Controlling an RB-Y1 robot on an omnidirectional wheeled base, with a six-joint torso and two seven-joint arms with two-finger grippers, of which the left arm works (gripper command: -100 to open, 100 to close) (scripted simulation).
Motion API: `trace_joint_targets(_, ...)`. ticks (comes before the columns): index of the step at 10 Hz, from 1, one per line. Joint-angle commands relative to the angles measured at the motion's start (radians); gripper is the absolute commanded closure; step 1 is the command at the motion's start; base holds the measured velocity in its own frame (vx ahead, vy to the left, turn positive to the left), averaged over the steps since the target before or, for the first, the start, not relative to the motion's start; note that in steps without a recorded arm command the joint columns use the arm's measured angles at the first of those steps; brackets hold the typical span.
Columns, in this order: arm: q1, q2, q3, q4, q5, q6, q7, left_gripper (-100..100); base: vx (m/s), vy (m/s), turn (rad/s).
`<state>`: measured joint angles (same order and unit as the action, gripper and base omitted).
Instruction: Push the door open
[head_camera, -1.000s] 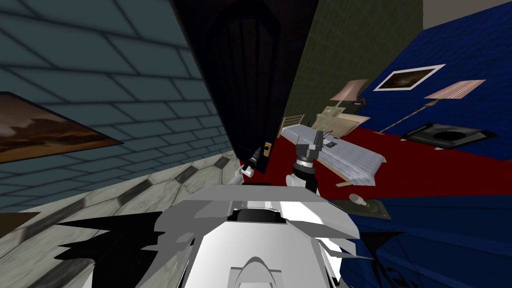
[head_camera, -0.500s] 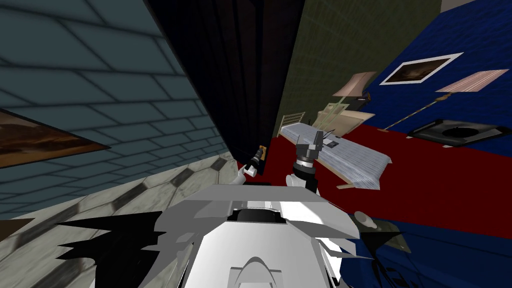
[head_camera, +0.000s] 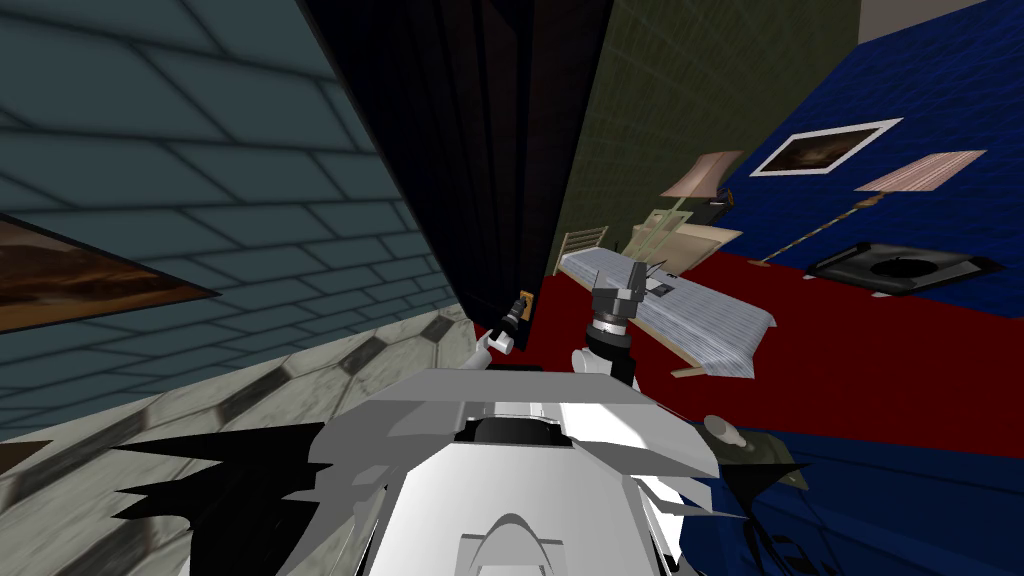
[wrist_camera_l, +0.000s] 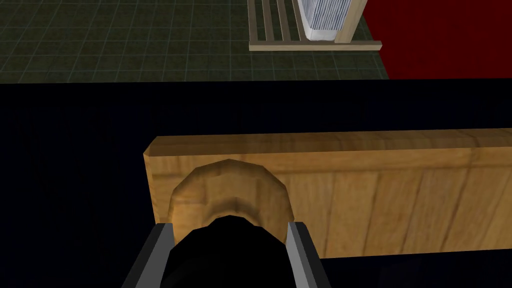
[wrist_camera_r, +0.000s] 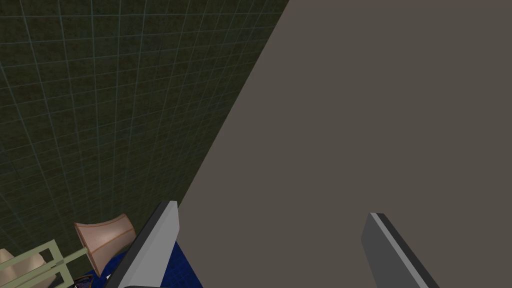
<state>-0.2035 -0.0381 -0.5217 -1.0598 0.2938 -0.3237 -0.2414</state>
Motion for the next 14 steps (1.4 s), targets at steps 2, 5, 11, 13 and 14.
trace_joint_targets(2, 0.012, 0.032, -0.003, -0.013, 0.011, 0.0, -0.013, 100, 0.059, -0.021, 0.077)
trace_joint_targets(5, 0.031, 0.056, -0.008, -0.033, 0.028, 0.001, -0.033, 100, 0.155, -0.095, 0.153)
trace_joint_targets(11, 0.076, 0.077, -0.071, -0.08, 0.041, 0.005, -0.053, -100, -0.037, 0.041, 0.104)
trace_joint_targets(13, 0.099, 0.04, -0.104, -0.104, 0.046, 0.009, -0.064, -100, -0.215, 0.14, 0.087)
trace_joint_targets(14, 0.103, 0.03, -0.109, -0.108, 0.046, 0.01, -0.066, -100, -0.207, 0.095, 0.049)
